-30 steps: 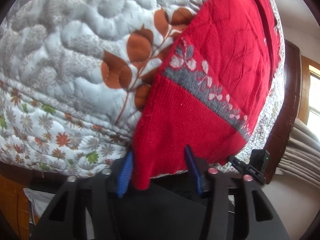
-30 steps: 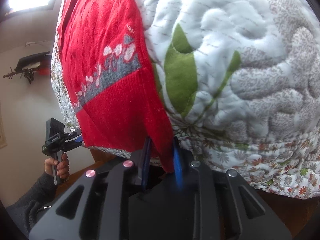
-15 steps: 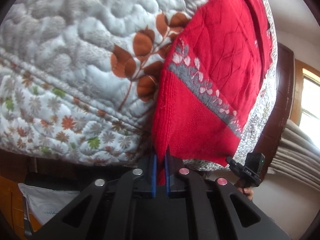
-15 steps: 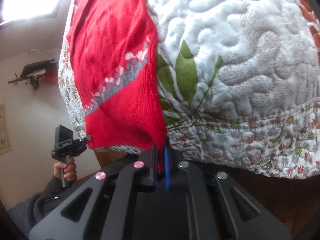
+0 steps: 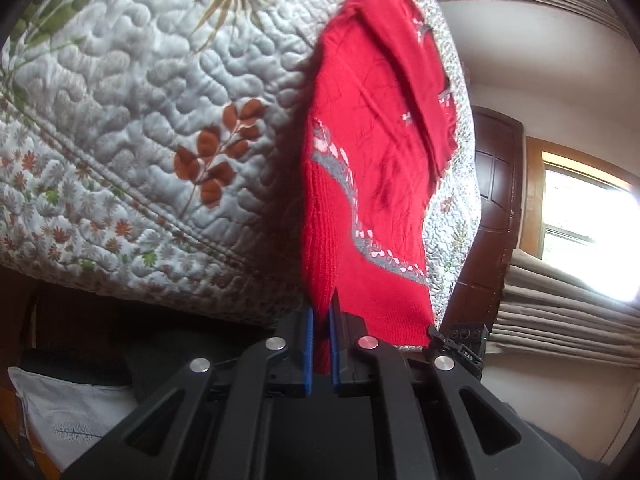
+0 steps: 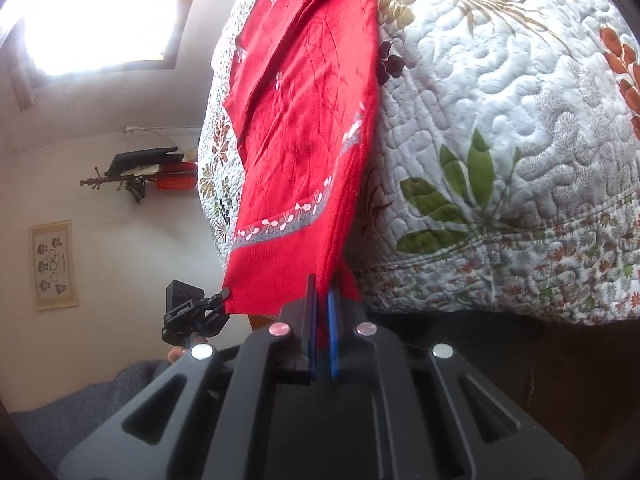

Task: Fold small clothes
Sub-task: 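Lift the hem with both grippers and fold it toward the collar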

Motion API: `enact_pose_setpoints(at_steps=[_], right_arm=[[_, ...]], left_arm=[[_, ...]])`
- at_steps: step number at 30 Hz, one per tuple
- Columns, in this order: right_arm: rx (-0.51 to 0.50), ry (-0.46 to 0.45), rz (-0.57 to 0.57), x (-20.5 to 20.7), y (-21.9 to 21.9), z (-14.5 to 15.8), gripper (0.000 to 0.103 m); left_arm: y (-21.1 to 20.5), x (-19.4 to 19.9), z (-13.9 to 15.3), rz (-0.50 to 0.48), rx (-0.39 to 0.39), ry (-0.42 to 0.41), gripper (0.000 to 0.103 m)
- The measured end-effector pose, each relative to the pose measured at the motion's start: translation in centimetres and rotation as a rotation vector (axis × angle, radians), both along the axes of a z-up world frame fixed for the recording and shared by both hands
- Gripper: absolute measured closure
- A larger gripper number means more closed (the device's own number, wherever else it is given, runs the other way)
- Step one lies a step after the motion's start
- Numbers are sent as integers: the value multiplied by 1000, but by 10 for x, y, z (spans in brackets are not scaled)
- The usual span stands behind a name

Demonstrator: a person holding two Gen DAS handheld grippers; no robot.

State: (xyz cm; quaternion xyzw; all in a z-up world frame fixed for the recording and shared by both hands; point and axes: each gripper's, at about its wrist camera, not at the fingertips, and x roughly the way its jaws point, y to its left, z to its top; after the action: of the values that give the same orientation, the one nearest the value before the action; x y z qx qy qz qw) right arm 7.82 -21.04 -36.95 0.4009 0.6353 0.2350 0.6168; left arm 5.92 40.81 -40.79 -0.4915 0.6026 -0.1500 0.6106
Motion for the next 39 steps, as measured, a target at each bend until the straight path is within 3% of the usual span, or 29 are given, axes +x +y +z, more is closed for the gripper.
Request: enact_pose_setpoints(at_steps=[10, 17, 22, 28, 33, 39], right_arm=[[21, 48, -34, -25, -13, 3, 100], [142, -22, -88, 3, -11, 35, 100], [215, -105, -140, 57, -14, 65, 100], [229, -145, -196, 135, -20, 79, 100], [179, -102, -236, 198, -25, 61, 100], [75, 2, -232, 253, -21, 12, 100]], left_arm=[[4, -27, 6, 50, -42, 29, 97], [12, -4, 46, 148, -173, -39, 97], [18, 43, 67, 213, -267, -70, 97], [27, 125, 74, 247, -263, -90, 97], [32, 194, 49, 292, -254, -43, 97], [23, 260, -5, 294, -226, 56, 97]])
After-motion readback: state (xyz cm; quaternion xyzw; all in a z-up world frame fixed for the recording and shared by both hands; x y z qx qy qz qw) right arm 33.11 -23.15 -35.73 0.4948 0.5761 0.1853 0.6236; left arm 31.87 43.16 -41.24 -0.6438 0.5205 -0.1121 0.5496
